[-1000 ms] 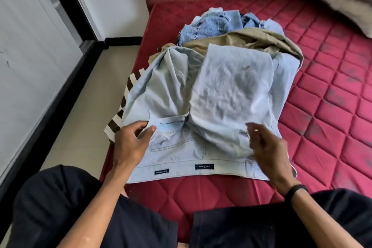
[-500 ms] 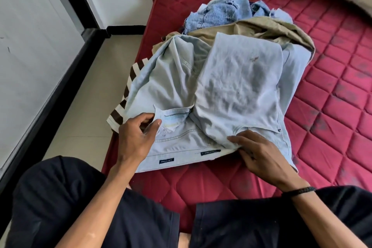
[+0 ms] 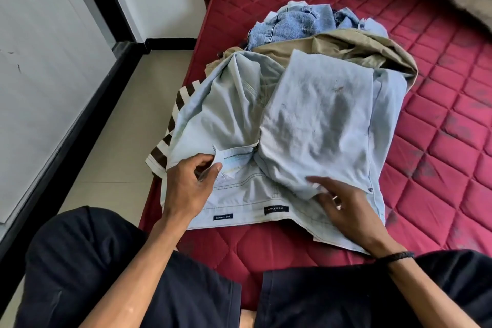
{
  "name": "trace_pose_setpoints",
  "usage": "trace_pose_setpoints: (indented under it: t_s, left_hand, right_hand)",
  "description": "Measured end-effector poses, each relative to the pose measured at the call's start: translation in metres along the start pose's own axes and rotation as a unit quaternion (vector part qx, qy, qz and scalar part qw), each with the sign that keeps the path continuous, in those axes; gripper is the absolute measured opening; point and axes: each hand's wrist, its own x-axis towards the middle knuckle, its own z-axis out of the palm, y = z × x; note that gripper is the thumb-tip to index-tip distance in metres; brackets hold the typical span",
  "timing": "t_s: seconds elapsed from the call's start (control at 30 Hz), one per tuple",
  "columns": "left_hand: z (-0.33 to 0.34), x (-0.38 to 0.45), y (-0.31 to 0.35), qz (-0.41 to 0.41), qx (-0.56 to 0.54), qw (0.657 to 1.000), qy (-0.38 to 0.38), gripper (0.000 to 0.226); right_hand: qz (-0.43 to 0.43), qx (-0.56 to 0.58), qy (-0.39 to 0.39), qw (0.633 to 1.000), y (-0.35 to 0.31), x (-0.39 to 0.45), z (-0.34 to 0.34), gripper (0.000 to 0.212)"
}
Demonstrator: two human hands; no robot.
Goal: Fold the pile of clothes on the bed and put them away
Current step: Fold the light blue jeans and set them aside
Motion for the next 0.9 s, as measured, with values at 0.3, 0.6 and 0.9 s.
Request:
trace_pose_setpoints:
  t_s: [0.3,0.6,0.9]
  left_hand:
    - [-0.007,-0.005,0.014,0.185,0.091,0.969,0.139,0.010]
    - [0.010,-0.013,0.004,0.097,-0.028,0.973,-0.206,0.015]
    - [0.006,-0.006,0.003,-0.116,-0.271,0.920,-0.259,0.021]
  right_hand:
    - [0.023,-0.081,0.066,0.994,-0.001,-0.008,0.010,0.056]
    - [-0.171,-0.095,-0.019,0.981,-0.023,-0.004,0.047,0.035]
    - [-0.299,-0.214,-0.081,0.927,-0.053,0.007,0.078,0.021]
